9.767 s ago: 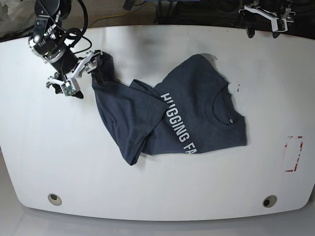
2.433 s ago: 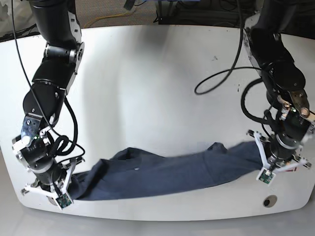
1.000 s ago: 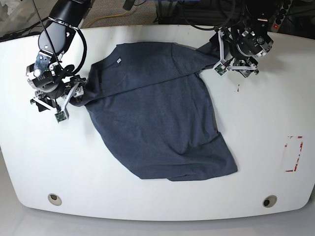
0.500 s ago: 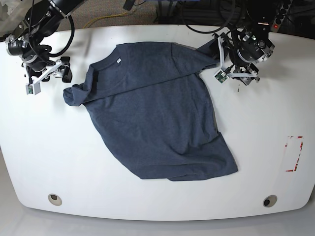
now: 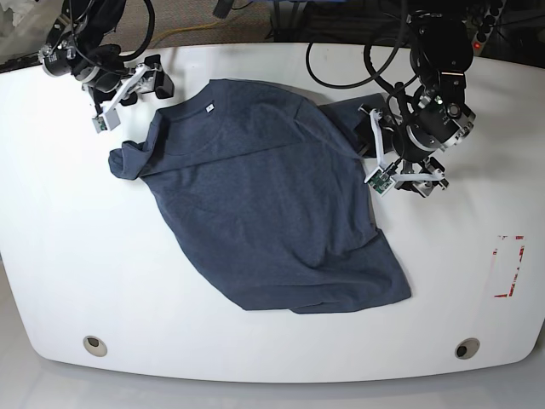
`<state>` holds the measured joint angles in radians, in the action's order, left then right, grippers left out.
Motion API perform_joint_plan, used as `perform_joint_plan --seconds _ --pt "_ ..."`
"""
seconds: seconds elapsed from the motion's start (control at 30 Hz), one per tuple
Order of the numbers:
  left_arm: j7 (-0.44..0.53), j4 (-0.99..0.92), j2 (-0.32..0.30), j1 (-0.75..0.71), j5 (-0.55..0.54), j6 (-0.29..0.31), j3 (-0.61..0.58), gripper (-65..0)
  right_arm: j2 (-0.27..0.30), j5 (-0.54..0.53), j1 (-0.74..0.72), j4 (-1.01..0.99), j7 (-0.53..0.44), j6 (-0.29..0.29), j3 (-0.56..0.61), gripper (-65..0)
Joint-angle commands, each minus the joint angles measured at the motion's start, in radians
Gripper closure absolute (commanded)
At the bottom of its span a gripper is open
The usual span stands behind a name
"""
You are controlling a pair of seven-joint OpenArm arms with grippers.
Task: Fold the T-shirt properly
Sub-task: 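Grasp the shirt's shoulder and hem edges with both grippers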
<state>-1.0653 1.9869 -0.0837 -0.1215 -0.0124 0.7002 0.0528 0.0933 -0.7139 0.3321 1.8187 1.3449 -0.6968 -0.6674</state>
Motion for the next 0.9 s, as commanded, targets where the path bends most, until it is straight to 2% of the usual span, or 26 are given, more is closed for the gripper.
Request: perform_joint_plan --seconds 0.0,0.27,0.47,0.57,0.77,0.8,0.87 --pt "0.012 0.016 -0.003 0.032 -0.005 -0.002 -0.014 -47.8 0.013 -0.019 -0.003 -0.021 -0.014 -0.001 0.054 -51.7" --pt "0.012 0.019 -0.003 0.027 -0.005 -0.002 -0.038 -47.8 0.009 -0.023 -0.009 -0.155 -0.017 -0.001 0.14 -51.5" --pt "0.012 0.016 -0.003 0.027 -0.004 -0.002 -0.038 -47.6 -0.043 -0.019 -0.012 -0.156 -0.043 -0.001 0.15 -50.7" --pt "0.012 0.016 -0.003 0.032 0.001 -0.002 -0.038 -47.6 -0.045 -0.019 -0.012 -0.159 -0.107 -0.001 0.156 -41.9" --pt "0.013 0.013 -0.003 0.076 0.004 -0.002 -0.034 -47.6 -0.037 -0.019 -0.035 -0.207 -0.138 -0.001 0.153 -7.5" --pt "0.013 0.007 -0.003 0.084 0.004 -0.002 -0.034 -47.6 -0.034 -0.019 -0.035 -0.208 -0.138 -0.001 0.151 -4.0" --pt "0.013 -0.007 -0.003 0.095 0.004 -0.002 -0.034 -48.1 -0.016 -0.019 -0.037 -0.207 -0.138 -0.001 0.151 -2.7"
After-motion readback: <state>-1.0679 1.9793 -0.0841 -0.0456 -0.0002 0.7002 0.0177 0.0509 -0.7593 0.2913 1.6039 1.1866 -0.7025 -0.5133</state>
